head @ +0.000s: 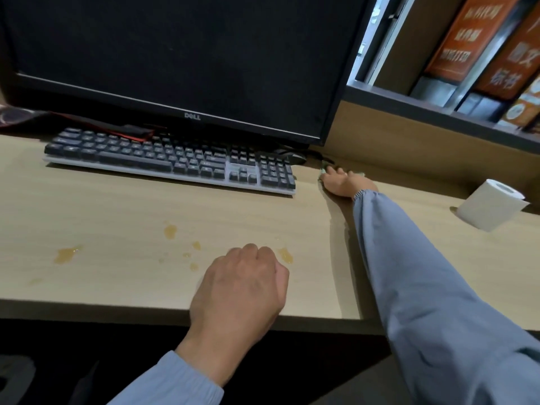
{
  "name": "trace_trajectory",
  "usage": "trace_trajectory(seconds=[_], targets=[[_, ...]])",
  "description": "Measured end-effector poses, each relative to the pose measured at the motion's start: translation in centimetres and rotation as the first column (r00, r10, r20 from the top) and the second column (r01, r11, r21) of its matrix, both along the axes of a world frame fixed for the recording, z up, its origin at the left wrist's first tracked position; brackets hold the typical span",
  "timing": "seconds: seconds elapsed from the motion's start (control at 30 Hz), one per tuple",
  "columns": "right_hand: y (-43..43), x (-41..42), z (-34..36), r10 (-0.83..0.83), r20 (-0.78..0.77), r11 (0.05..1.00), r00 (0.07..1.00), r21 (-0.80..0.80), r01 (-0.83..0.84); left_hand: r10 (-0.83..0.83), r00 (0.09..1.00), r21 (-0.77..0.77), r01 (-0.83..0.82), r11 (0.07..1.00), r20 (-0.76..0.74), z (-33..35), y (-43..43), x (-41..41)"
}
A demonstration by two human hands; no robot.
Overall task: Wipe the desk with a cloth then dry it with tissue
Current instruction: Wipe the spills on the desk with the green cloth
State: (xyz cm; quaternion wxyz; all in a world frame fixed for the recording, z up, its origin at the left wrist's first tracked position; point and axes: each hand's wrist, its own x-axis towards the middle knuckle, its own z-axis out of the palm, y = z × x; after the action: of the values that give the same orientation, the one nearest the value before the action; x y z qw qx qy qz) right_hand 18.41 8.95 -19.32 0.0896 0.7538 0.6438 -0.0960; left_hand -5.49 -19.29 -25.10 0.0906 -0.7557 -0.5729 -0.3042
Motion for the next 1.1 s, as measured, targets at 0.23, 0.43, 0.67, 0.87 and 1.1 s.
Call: trace_trajectory(seconds=[0.23,0.43,0.67,0.87,1.1], targets=[[-7.4,-1.8,-1.6,0.264,-0.074,0.964,0.962,-0.023,-0.266,0.03,0.996,0.009,-0.031,0.999,0.078,-0.1,0.3,0.4],[-9.6,1.8,-1.7,0.253,-0.111,0.965,0.961,-0.043,-0.259,-0.002,0.999,0.058,0.005,0.998,-0.054,-0.7,0.1,0.0],[-1.9,-0.5,-1.5,0.138,-0.078,0.99,0.987,0.008,-0.137,0.02,0.998,0.033,-0.019,0.999,-0.054,-1.1,0.4,0.3],[-5.1,-2.7,-1.2,0.223,-0.056,0.974,0.973,-0.012,-0.224,0.034,0.999,0.027,-0.034,0.999,-0.013,-0.7,0.3,0.0],[-15.6,-1.5,-2.0,0.356,-0.06,0.932,0.933,-0.054,-0.359,0.02,1.0,0.077,-0.02,0.997,-0.004,-1.1,0.3,0.2]])
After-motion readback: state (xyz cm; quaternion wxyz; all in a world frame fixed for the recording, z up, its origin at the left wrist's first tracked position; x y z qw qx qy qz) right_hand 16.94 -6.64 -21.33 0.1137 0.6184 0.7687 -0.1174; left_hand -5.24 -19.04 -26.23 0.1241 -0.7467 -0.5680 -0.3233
